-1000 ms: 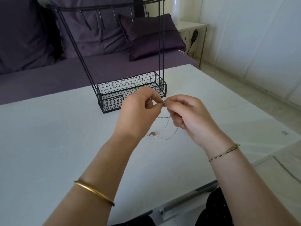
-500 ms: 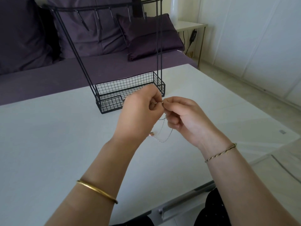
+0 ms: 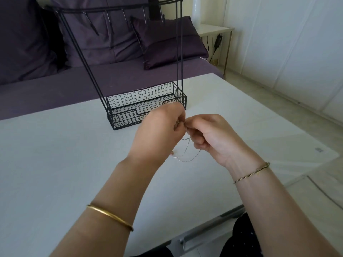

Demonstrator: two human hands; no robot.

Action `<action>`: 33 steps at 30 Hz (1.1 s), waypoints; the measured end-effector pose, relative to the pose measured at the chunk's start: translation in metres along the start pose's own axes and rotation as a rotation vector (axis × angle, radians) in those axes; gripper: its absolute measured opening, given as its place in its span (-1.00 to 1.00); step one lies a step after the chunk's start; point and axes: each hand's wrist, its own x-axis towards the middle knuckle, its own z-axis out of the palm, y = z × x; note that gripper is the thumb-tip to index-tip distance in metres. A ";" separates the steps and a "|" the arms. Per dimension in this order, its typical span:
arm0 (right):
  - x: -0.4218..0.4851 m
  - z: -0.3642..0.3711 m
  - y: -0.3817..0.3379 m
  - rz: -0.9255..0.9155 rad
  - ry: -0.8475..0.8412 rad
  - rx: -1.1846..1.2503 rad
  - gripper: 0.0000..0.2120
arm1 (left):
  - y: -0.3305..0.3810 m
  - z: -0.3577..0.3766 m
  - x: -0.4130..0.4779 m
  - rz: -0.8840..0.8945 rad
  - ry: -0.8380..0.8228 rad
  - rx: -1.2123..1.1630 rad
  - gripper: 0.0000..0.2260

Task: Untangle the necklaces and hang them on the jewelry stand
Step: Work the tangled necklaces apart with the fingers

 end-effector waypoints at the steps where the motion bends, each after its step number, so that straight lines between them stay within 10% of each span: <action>1: 0.000 0.000 0.000 0.004 0.012 -0.017 -0.81 | 0.001 0.000 0.000 0.012 -0.006 0.018 -0.88; 13: 0.005 -0.001 0.003 -0.015 0.077 -0.066 -0.76 | 0.000 0.003 0.002 0.047 -0.026 0.087 -0.91; 24: 0.003 -0.002 0.002 -0.023 0.061 0.008 -0.82 | -0.018 -0.015 0.001 -0.616 -0.020 -0.886 -0.87; 33: 0.002 0.000 0.001 -0.020 0.047 -0.103 -0.80 | -0.020 -0.015 -0.005 -0.326 -0.112 -0.243 -0.79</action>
